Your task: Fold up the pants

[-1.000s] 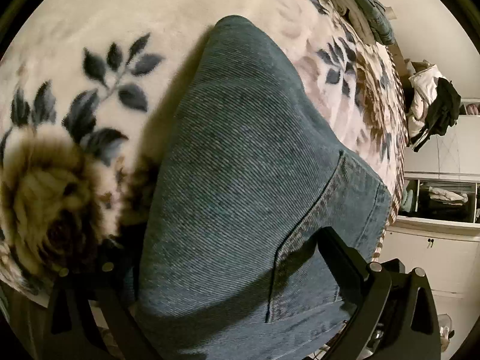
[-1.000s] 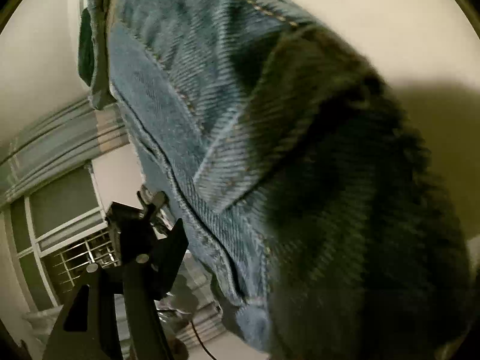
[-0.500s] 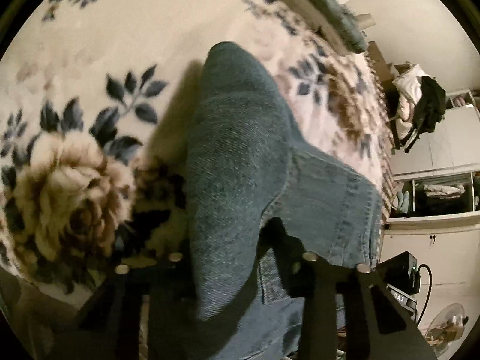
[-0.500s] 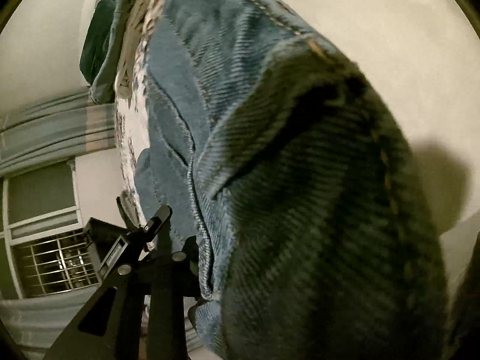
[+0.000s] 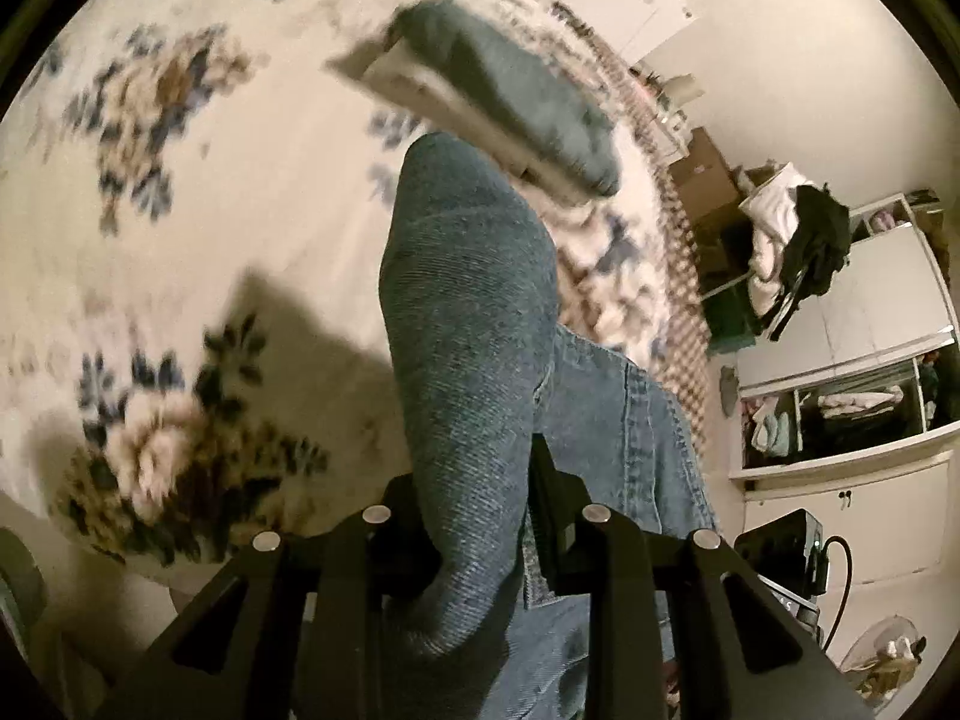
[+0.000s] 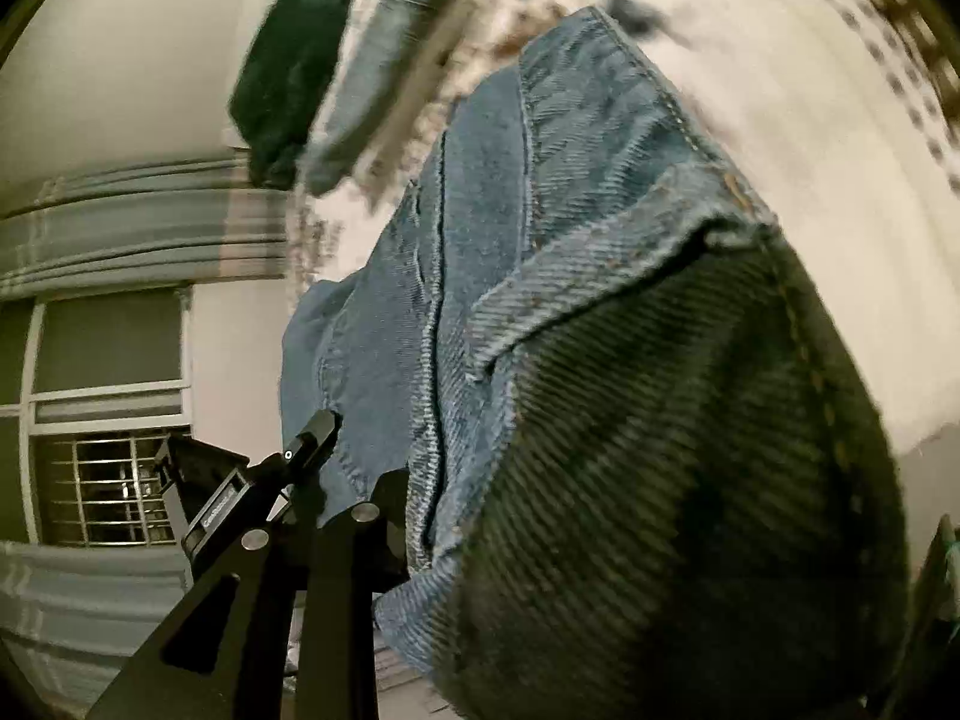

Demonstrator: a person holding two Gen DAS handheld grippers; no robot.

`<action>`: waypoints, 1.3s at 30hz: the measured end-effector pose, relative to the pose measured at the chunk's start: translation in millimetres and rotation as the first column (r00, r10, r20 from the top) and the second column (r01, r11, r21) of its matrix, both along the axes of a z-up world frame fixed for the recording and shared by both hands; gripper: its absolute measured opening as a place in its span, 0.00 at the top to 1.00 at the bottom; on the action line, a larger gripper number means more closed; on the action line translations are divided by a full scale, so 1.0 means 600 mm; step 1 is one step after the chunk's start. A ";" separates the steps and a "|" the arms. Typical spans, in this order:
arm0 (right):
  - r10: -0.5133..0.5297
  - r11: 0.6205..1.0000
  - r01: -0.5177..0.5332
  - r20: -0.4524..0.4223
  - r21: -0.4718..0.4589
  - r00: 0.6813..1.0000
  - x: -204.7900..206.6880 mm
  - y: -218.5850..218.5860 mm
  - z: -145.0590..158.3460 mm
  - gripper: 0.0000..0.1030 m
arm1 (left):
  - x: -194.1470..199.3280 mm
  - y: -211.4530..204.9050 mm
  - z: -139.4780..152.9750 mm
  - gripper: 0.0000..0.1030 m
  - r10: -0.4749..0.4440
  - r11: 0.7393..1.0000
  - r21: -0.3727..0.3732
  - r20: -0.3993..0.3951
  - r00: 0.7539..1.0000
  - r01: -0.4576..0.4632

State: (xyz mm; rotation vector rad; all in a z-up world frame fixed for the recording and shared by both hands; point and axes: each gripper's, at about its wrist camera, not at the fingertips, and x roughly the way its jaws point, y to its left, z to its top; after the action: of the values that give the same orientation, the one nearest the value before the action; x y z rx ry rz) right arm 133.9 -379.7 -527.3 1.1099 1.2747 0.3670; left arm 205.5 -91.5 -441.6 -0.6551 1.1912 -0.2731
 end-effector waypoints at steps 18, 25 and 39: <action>-0.096 0.993 0.108 0.223 -0.044 0.970 0.542 0.029 0.208 0.71 | 0.514 0.060 0.091 0.78 0.030 0.993 -0.114 0.148 0.988 -0.013; -0.098 0.991 0.115 0.199 -0.074 0.975 0.762 0.083 0.095 0.71 | 0.693 0.095 -0.050 0.78 -0.016 0.997 -0.076 0.074 0.997 0.022; -0.129 0.966 0.147 0.095 -0.211 0.987 0.758 0.069 -0.013 0.49 | 0.658 0.140 -0.134 0.59 -0.019 1.000 -0.015 0.040 0.999 0.020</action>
State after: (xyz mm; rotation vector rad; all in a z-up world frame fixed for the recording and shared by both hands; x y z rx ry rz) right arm 588.9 -338.3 -535.2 0.9809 1.1304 0.1606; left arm 600.1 -7.4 -522.1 -0.6496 1.1590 -0.3107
